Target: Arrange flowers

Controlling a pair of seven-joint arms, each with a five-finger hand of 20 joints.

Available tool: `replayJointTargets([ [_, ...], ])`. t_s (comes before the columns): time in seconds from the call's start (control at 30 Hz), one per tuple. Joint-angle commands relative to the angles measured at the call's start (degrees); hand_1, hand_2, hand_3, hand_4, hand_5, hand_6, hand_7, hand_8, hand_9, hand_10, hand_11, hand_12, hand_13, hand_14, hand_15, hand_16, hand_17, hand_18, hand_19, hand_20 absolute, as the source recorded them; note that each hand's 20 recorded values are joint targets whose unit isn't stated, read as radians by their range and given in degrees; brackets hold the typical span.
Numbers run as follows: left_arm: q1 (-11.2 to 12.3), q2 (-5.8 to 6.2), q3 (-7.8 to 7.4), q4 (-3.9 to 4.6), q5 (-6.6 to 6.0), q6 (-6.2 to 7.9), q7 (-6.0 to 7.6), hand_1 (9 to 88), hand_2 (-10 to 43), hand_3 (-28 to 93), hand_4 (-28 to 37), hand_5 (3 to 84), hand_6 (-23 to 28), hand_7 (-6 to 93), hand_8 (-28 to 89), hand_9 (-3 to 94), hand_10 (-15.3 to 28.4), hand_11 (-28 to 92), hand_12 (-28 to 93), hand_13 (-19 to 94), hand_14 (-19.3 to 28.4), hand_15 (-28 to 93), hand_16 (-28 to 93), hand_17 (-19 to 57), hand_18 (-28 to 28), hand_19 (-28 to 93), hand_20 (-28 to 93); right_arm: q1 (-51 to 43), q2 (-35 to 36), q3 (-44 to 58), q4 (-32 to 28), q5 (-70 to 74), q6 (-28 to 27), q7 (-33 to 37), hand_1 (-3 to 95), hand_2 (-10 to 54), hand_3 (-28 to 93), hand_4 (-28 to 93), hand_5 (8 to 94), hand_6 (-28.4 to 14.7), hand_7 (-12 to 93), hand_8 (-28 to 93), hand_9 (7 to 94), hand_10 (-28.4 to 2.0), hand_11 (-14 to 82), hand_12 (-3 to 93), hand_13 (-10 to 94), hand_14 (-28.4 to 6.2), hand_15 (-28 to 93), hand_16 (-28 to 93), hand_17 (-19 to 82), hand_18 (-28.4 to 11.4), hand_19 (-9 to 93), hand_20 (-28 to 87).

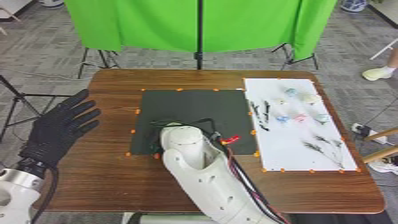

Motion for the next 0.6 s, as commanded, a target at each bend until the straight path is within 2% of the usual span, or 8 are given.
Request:
replayJointTargets([
  [0.03,0.5,-0.51,0.15,0.02,0.08,-0.75,-0.79,23.5,-6.4,69,-27.6,24.3,1.2,20.7,-12,20.7,9.7,19,17,15,12.4,28,0,-11.4,18.4,38,8,-0.1,1.2,0.2,1.6,-1.1,-0.4,0.9,33.5,-4.6,90,-17,80.6,-4.5,59,8,92.8,-8.2,45.1,32.2,87,-3.6,73,35,58,-18.4,93,64],
  [0.1,1.2,-0.47,-0.09,-0.27,-0.02,-0.44,-0.24,23.5,-6.4,69,-27.6,24.3,1.2,20.7,-12,20.7,9.7,19,17,15,12.4,28,0,-11.3,18.4,38,8,-0.1,1.5,0.2,1.0,-0.3,-1.0,0.6,32.9,-5.8,90,-20,80.5,-3.1,61,3,93.2,-8.0,45.2,32.1,87,-3.6,73,35,59,-18.4,93,64],
  [0.17,1.5,-0.73,-0.23,-0.38,0.01,-0.32,0.0,23.4,-6.4,69,-27.6,24.3,1.2,20.8,-12,20.7,9.7,20,17,15,12.4,27,0,-11.3,18.4,38,8,0.1,1.4,0.5,0.7,-0.3,-2.4,0.5,30.2,-7.6,88,-22,81.2,-1.9,66,-16,93.7,-8.0,44.9,32.6,87,-3.6,73,36,59,-18.6,93,64],
  [0.2,1.5,-0.8,-0.2,-0.36,0.04,-0.23,0.04,23.4,-6.4,69,-27.6,24.3,1.2,20.8,-12,20.7,9.7,20,17,15,12.4,27,0,-11.3,18.4,38,8,0.2,1.5,0.5,0.5,-0.3,-2.7,0.3,29.3,-8.1,87,-23,81.2,-1.8,66,-19,93.7,-8.1,44.8,32.7,87,-3.7,73,36,59,-18.6,93,64],
  [0.37,1.4,-1.15,-0.2,-0.52,0.16,0.26,-0.15,23.5,-6.4,69,-27.7,24.3,1.2,20.7,-12,20.7,9.7,19,17,15,12.4,27,0,-11.3,18.4,38,8,0.8,1.5,0.7,-0.5,0.7,-2.8,1.6,23.2,-7.5,83,-24,80.7,-1.9,67,-19,93.3,-8.6,44.5,33.0,87,-4.1,72,36,59,-18.9,93,64],
  [0.4,1.4,-1.26,-0.23,-0.61,0.19,0.11,0.03,23.5,-6.4,69,-27.7,24.4,1.2,20.7,-12,20.7,9.7,19,17,15,12.4,27,0,-11.3,18.4,38,8,0.9,1.6,0.7,-0.9,0.6,-2.7,1.7,22.3,-7.5,82,-25,80.7,-1.9,66,-19,93.3,-8.6,44.5,33.0,87,-4.0,72,36,59,-19.0,93,64],
  [0.47,1.3,-1.37,-0.37,-0.71,0.29,-0.36,-0.43,23.5,-6.3,69,-27.7,24.4,1.3,20.7,-12,20.7,9.7,20,17,15,12.4,27,0,-11.3,18.4,38,8,0.8,1.5,1.1,-1.5,0.6,-2.2,1.3,19.6,-7.3,81,-25,80.7,-1.9,66,-19,93.5,-8.8,44.4,32.9,87,-4.3,72,36,59,-19.1,93,64],
  [0.6,1.4,-1.3,-0.33,-0.79,0.27,-0.21,-0.12,23.6,-6.1,69,-27.7,24.5,1.3,20.6,-12,20.7,9.7,20,17,15,12.4,28,0,-11.4,18.4,38,8,1.0,1.5,1.9,-3.3,1.3,-1.2,2.5,14.5,-5.2,77,-27,81.1,-2.1,65,-19,93.5,-9.0,44.0,33.0,87,-4.6,73,36,59,-19.3,93,65],
])
